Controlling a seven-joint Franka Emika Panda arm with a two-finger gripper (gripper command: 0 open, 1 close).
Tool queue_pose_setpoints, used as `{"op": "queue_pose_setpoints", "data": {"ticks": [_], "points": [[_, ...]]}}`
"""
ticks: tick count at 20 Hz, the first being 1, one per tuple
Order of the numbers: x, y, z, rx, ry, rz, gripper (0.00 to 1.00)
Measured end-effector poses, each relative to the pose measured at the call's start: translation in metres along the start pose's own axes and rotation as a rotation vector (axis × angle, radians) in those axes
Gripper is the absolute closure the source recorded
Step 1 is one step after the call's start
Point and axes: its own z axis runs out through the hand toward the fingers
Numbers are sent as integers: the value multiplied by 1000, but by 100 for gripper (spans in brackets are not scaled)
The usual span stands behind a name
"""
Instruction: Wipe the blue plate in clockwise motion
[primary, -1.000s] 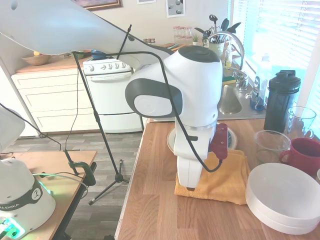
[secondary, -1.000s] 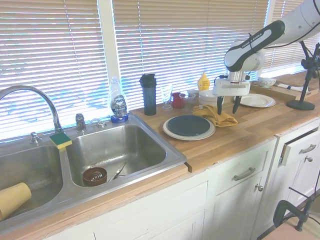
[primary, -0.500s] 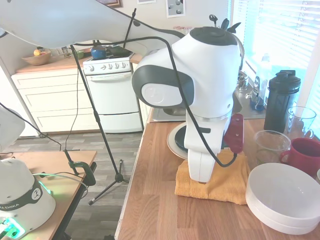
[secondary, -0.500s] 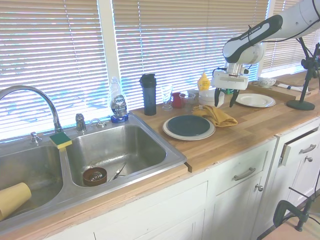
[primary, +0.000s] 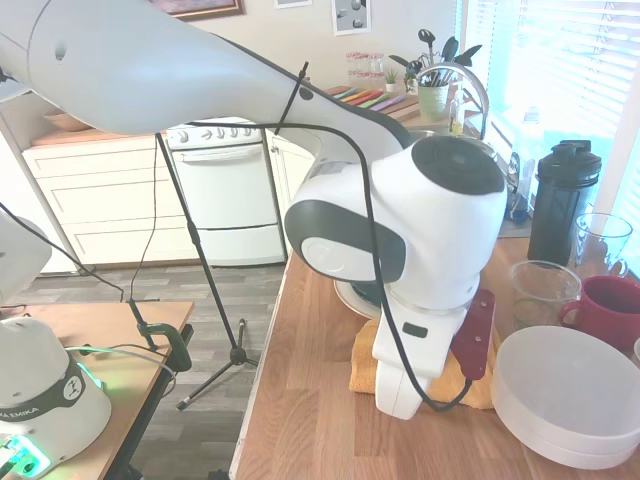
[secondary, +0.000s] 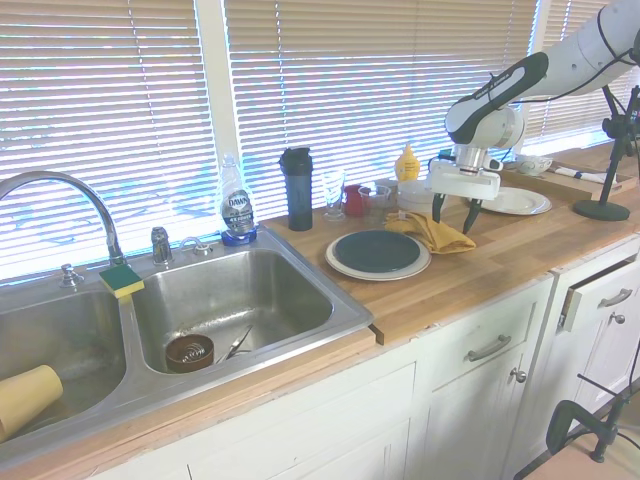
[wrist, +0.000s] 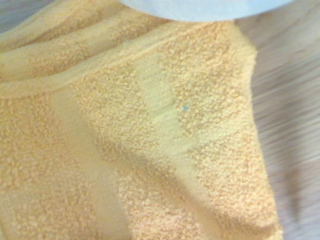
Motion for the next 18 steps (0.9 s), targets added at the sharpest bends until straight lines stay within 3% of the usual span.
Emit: {"op": "queue_pose_setpoints", "data": {"ticks": [6, 16, 17, 18], "points": [[1, -3, 4, 50, -65, -9, 0], [-18, -24, 20, 44, -94, -62, 0], [-18, -25, 20, 43, -94, -64, 100], [-18, -25, 20, 43, -94, -67, 100]]}}
